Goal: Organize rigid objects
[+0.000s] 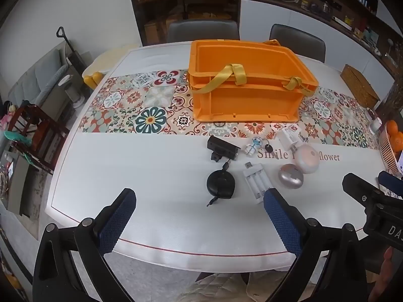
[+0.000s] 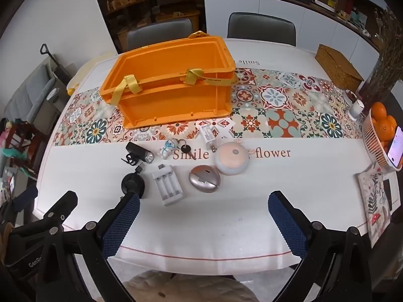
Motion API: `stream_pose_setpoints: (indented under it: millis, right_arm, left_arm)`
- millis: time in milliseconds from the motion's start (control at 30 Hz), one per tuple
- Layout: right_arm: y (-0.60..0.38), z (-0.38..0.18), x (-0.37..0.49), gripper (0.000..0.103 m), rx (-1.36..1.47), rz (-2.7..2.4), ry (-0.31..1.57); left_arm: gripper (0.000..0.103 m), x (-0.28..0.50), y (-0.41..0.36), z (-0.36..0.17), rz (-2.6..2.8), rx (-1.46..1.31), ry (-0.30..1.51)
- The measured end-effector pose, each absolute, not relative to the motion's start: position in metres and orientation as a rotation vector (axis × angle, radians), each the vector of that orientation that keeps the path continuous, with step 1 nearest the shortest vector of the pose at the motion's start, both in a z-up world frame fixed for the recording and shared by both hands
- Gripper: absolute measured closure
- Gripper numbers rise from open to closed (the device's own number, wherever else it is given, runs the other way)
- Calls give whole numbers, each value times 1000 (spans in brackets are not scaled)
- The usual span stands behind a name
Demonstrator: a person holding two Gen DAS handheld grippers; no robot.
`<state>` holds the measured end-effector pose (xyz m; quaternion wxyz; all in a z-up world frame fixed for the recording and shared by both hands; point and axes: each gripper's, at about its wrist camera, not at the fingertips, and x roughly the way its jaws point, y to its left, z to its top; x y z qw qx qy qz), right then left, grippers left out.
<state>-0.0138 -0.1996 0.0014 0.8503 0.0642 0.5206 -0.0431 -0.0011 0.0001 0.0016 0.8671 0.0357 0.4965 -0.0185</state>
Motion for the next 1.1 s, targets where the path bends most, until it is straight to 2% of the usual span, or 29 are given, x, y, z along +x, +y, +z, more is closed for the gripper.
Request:
stream_pose_setpoints:
  millis: [1100]
  right_arm:
    - [-201,-1,-11,1,143,-86,1103]
  left_arm:
    - [0,3,0,-4,-58,62,1064]
